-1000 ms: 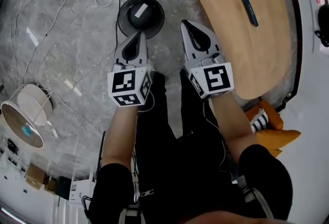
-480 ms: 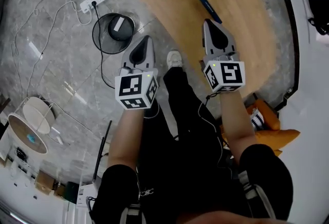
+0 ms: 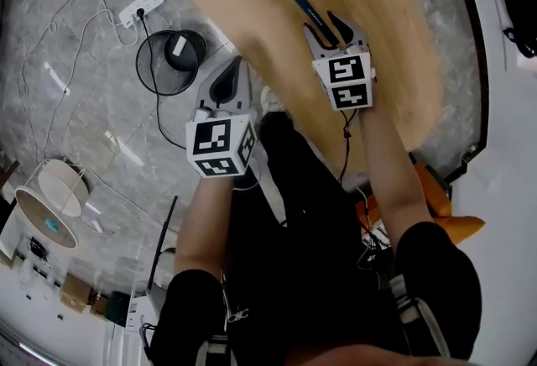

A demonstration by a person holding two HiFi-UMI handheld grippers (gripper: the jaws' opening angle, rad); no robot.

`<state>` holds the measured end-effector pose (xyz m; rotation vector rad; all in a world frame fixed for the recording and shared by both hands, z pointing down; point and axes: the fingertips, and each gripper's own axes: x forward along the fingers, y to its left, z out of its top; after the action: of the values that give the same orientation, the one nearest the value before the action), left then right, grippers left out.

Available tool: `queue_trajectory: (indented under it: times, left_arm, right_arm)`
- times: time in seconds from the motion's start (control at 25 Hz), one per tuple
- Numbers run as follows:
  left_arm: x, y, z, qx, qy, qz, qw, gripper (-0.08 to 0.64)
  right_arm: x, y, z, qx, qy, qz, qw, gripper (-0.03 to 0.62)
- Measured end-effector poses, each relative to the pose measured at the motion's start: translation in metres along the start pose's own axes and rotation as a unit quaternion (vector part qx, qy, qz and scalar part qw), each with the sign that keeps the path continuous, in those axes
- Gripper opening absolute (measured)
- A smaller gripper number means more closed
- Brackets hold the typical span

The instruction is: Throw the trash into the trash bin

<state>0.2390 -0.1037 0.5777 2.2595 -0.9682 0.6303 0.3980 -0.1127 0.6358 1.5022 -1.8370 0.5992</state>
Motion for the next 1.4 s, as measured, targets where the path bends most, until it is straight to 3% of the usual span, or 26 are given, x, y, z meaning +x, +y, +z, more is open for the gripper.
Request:
queue_trajectory:
  times: [0.16,0.48,0.68,0.8,1.0,1.16,1.4]
  left_arm:
    - [0.003,0.006,-0.009,-0.008,0.01,0.01,0.9999,0.012]
    - [0.006,0.017,-0.019,-0.017,0.017,0.018,0.9995,0.012]
    - [0.001,0.023,-0.02,-0.02,0.016,0.018,0.9995,0.012]
    - [-0.007,0.03,-0.023,-0.025,0.013,0.018,0.9994,0.012]
    - [-0.028,0.051,-0.027,-0.035,0.006,0.022,0.9991,0.012]
    - [-0.053,0.078,-0.035,-0.041,0.001,0.03,0.9987,0.012]
    - [-0.103,0.143,-0.052,-0.054,-0.003,0.054,0.9971,0.012]
  right_arm:
    - [0.026,-0.001,-0.019,-0.047,0.058,0.004,0.997,0.189]
    - [0.05,-0.01,-0.051,-0.068,0.148,-0.022,0.986,0.187]
    - [0.052,-0.012,-0.056,-0.083,0.179,-0.043,0.979,0.098]
    - [0.046,-0.004,-0.042,-0.076,0.157,-0.048,0.983,0.097]
    - [0.025,0.031,0.004,-0.04,0.081,-0.038,0.995,0.095]
    - [0.012,0.087,0.038,-0.036,0.038,-0.013,0.999,0.097]
    - [0.02,0.191,0.068,-0.043,0.023,0.041,0.998,0.097]
